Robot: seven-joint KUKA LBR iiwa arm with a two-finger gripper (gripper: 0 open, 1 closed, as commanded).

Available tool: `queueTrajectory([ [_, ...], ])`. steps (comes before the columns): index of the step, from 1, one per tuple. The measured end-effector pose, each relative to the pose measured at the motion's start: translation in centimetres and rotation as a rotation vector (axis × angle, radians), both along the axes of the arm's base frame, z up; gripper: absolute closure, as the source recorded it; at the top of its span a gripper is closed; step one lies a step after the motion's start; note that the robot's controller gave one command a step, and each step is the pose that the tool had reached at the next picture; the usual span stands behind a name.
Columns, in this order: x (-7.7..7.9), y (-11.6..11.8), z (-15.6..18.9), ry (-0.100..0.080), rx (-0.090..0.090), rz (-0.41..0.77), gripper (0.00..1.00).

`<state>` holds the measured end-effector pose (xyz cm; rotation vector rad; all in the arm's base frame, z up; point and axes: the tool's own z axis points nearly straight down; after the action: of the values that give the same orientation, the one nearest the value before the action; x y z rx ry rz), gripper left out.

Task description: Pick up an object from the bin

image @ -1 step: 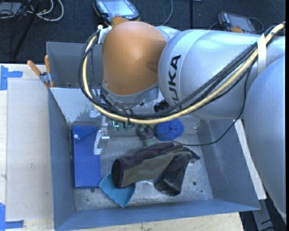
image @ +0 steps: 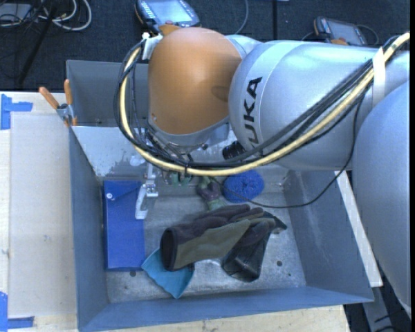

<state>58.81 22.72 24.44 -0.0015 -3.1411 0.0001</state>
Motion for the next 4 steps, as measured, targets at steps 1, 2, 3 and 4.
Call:
queueTrajectory([
  [1,1.4,0.1,-6.8,-0.005,0.002,-0.061,0.0],
  [2,3.0,-0.6,-9.1,0.004,-0.002,-0.085,0.0],
  [3,3.2,0.0,-8.4,-0.001,0.001,-0.388,0.0],
  [4,3.3,-0.5,-15.3,-0.014,0.006,-0.373,0.0],
])
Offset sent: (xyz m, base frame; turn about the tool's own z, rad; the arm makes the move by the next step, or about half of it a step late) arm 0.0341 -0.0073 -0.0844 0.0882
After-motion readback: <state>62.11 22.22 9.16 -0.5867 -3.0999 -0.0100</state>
